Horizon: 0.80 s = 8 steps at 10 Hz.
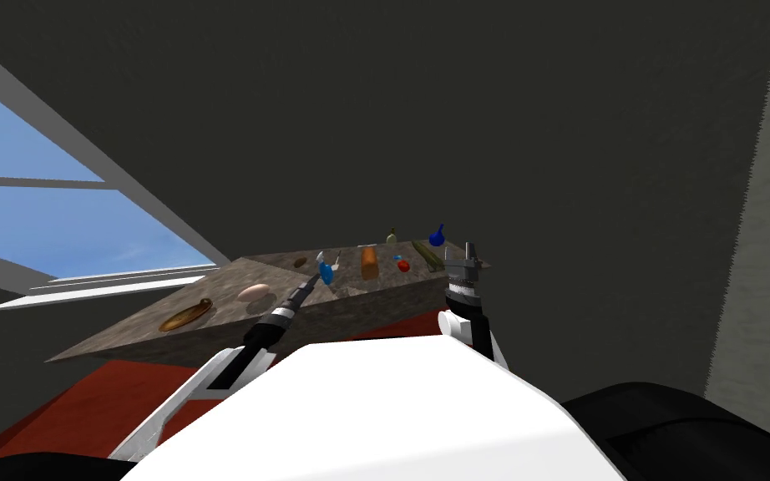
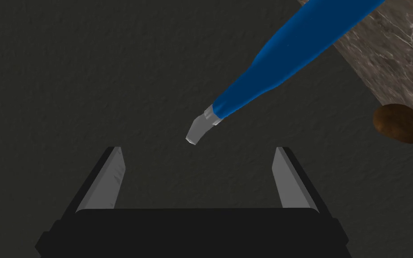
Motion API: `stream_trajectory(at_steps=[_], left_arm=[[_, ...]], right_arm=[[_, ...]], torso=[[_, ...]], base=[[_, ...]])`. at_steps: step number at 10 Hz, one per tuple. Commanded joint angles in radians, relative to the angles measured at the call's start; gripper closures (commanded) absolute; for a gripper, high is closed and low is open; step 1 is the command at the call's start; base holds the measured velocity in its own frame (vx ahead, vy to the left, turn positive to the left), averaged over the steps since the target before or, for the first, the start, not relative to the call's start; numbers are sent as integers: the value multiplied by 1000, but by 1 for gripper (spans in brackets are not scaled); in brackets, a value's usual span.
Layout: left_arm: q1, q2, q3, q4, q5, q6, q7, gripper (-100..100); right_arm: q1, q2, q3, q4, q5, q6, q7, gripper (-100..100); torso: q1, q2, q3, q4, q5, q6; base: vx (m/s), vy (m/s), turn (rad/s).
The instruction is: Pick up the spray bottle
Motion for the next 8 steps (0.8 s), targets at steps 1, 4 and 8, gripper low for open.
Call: stream_trajectory(at_steps=[1,4,8], left_arm=[[9,43,12,15,-16,46,-5,-100],[17,100,28,41,-36,97,-11,-100],[29,186,51,82,-64,174,-19,-100]], right_arm=[[0,0,0,0,0,0,0,0],[0,0,0,0,0,0,0,0],[0,0,0,0,0,0,0,0]], torso=[[0,0,0,0,0,0],[1,1,0,0,0,0],[1,0,0,0,0,0]], base=[[24,-89,-106],[13,-55,-78],[19,-62,-80]])
